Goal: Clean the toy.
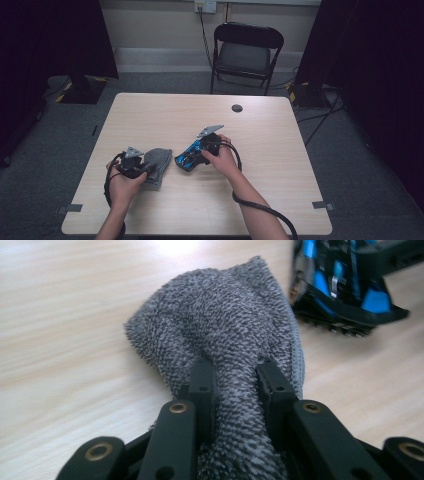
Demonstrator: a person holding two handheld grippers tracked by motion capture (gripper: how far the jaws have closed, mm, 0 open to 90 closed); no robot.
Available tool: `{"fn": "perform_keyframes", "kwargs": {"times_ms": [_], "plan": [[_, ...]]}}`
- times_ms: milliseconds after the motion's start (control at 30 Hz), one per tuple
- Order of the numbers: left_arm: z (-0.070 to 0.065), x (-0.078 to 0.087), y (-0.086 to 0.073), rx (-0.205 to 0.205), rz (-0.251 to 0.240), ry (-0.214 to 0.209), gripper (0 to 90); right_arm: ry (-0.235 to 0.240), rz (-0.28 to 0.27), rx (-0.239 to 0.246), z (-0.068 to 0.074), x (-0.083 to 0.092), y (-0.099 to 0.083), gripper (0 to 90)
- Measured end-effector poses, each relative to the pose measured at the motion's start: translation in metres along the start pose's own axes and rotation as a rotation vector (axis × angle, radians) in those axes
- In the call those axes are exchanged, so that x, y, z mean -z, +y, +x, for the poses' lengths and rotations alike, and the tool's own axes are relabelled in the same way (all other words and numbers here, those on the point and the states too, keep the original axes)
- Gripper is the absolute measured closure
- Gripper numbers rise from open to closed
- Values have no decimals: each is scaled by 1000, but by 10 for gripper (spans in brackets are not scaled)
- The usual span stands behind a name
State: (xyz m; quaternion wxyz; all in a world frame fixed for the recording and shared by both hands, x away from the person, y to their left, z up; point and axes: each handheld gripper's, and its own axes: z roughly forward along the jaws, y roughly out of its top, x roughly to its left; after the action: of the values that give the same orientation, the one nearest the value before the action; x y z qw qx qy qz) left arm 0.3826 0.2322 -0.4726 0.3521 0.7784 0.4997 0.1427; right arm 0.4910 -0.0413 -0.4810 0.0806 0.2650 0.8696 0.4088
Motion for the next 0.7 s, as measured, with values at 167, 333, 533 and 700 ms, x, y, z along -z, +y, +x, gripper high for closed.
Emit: {"fn": "perform_keyframes", "kwargs": {"times_ms": [167, 333, 533, 700], "plan": [[-10, -5, 2, -29, 35, -26, 733, 0, -1, 0, 0, 0, 0, 139], [-18, -7, 2, -54, 63, -50, 733, 0, -3, 0, 0, 0, 0, 140], [-27, -6, 1, -68, 74, -85, 735, 0, 3, -1, 0, 0, 0, 139], [-33, -5, -1, -72, 83, -109, 736, 0, 5, 0, 0, 0, 1, 139]]}}
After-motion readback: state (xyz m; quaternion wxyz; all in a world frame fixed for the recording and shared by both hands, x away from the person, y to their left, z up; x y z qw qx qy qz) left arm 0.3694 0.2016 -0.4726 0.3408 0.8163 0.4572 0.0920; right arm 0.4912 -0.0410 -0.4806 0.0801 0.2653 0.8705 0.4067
